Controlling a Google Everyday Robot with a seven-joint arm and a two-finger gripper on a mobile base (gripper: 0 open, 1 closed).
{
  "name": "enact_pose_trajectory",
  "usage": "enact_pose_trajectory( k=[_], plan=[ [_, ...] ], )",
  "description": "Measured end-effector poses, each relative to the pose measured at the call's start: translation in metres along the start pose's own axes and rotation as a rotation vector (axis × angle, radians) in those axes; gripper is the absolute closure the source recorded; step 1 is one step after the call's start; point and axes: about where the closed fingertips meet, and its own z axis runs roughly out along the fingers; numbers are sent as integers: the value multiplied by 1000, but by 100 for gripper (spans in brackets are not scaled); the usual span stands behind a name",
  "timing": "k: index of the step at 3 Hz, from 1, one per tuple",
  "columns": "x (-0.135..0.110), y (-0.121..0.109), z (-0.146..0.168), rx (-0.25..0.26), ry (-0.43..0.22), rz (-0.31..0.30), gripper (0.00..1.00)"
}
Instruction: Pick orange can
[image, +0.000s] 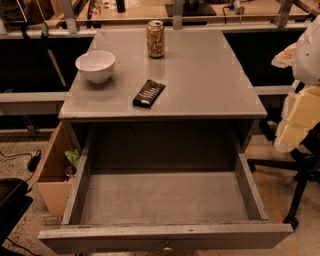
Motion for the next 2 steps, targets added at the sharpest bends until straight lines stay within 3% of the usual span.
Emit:
enact_pose_trajectory(
  k=[1, 2],
  plan=[
    [0, 0, 0, 0, 0, 0, 0],
    [-2, -11, 0, 48, -24, 10, 0]
  ],
)
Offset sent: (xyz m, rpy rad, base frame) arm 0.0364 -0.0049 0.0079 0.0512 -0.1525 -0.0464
